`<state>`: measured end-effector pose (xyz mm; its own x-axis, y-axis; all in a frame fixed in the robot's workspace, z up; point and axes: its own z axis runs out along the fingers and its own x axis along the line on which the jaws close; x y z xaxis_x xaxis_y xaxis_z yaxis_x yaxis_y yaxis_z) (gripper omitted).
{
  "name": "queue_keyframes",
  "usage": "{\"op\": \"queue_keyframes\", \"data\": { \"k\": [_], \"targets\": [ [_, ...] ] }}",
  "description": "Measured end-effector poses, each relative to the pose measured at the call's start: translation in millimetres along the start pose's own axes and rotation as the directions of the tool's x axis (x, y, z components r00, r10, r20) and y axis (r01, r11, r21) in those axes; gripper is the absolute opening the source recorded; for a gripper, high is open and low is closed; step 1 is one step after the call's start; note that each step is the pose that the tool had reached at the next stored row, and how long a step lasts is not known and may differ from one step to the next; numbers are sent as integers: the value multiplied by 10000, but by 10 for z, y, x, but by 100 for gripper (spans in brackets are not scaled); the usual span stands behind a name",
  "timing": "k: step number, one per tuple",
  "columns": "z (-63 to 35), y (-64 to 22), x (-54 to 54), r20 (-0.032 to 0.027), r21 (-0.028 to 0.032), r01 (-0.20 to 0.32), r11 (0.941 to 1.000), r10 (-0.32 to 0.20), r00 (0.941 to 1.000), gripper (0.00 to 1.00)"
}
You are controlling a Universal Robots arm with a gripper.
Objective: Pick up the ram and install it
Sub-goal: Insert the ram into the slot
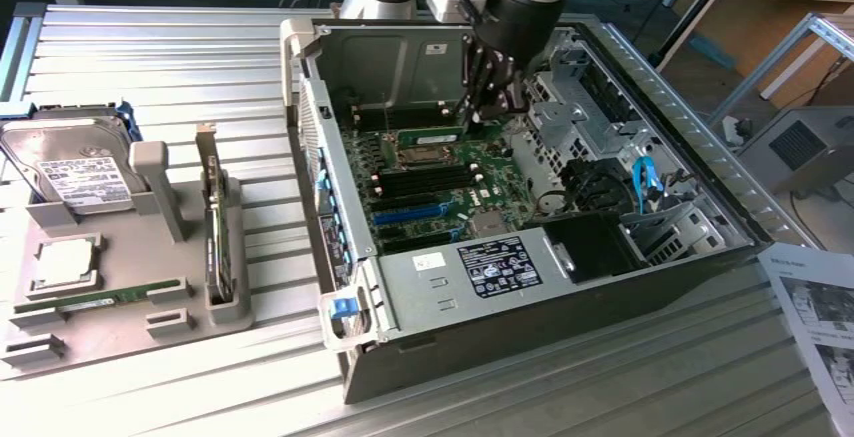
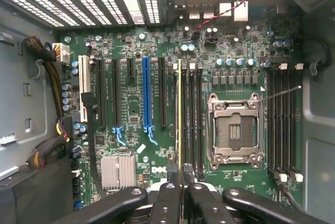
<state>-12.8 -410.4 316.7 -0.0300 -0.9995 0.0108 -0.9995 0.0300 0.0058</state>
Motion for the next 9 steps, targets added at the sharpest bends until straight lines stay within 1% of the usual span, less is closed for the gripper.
{"op": "queue_keyframes", "data": {
  "k": [9],
  "targets": [
    [120, -1, -1, 0, 0, 0, 10000, 0, 10000, 12]
  ]
}}
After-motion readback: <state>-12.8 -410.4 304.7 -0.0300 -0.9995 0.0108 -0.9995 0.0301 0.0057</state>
